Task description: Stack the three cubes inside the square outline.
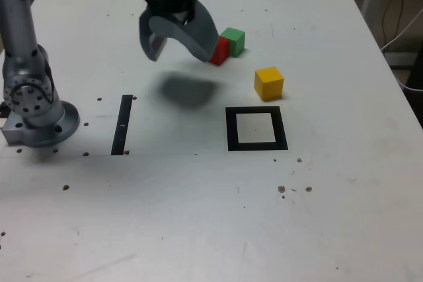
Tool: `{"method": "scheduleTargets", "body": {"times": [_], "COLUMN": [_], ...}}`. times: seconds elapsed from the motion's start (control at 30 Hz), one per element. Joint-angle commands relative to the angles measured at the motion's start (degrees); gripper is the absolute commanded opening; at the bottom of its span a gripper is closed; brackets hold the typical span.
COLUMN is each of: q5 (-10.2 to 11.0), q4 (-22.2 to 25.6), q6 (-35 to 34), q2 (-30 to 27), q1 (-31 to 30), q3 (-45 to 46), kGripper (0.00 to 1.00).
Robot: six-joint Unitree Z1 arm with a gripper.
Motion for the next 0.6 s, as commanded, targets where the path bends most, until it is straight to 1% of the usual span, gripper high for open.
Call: {"method": "scheduleTargets", "body": {"times": [0.0,0.13,0.33,0.57], "q5": [0.0,-0.2,-1.5,-1.5], "q4": [-1.1,-2.0,-2.8,-4.3], "q6": [1.9,4.8,7.1,8.4], "q2": [1.1,3.4,6.3,7.7], "q1": [1.5,3.5,5.3,5.7], "q3": [-0.6,-2.0,-3.3,-4.3], "kGripper": [0.99,1.0,0.99,0.96]}}
